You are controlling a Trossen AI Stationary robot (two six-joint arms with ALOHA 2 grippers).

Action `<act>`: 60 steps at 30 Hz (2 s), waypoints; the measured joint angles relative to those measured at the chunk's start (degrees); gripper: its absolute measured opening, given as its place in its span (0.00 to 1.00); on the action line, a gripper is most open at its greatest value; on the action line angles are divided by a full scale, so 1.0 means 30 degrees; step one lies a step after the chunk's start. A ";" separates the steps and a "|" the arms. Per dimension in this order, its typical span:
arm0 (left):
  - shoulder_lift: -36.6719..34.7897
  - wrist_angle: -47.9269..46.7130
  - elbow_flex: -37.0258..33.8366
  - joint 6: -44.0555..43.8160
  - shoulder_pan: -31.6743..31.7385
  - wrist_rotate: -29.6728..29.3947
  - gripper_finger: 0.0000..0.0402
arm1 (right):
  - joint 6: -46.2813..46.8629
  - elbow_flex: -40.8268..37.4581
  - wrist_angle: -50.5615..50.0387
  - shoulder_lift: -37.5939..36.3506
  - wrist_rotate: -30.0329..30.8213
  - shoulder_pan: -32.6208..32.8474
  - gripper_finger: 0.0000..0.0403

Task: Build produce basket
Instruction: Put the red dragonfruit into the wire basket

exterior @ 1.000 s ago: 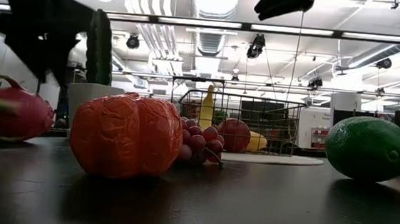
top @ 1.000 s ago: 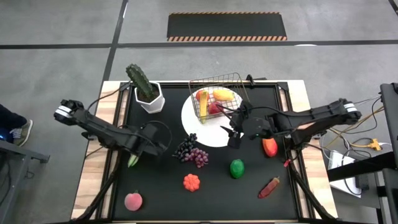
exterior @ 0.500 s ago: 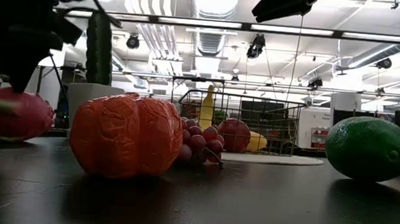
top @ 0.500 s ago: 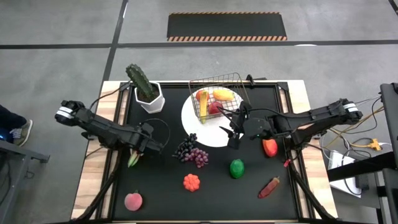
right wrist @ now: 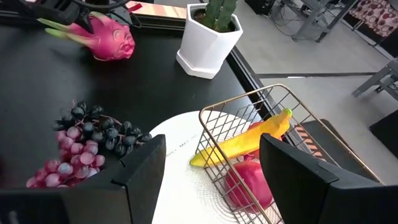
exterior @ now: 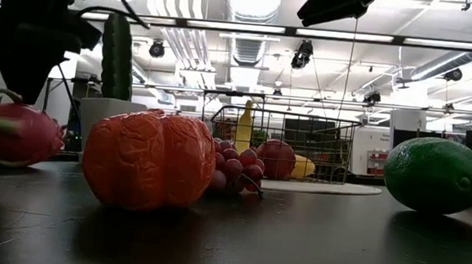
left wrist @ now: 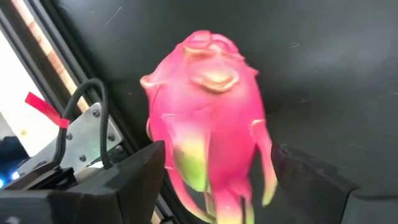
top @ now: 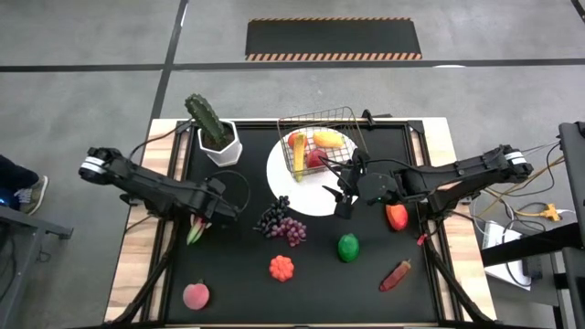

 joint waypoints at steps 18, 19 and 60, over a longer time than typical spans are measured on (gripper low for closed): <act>-0.0485 0.1094 -0.0152 0.1710 -0.0075 0.0454 0.95 | 0.0059 -0.0302 -0.0156 0.0015 0.0000 0.0000 0.61; -0.0402 0.1434 -0.0155 0.1965 -0.0073 0.0450 0.97 | 0.0067 -0.0363 -0.0161 0.0015 -0.0002 0.0000 0.61; 0.2217 0.1848 0.0149 0.2067 -0.0375 -0.3886 0.61 | 0.0798 -0.1441 0.0071 0.0029 -0.0015 0.0000 0.61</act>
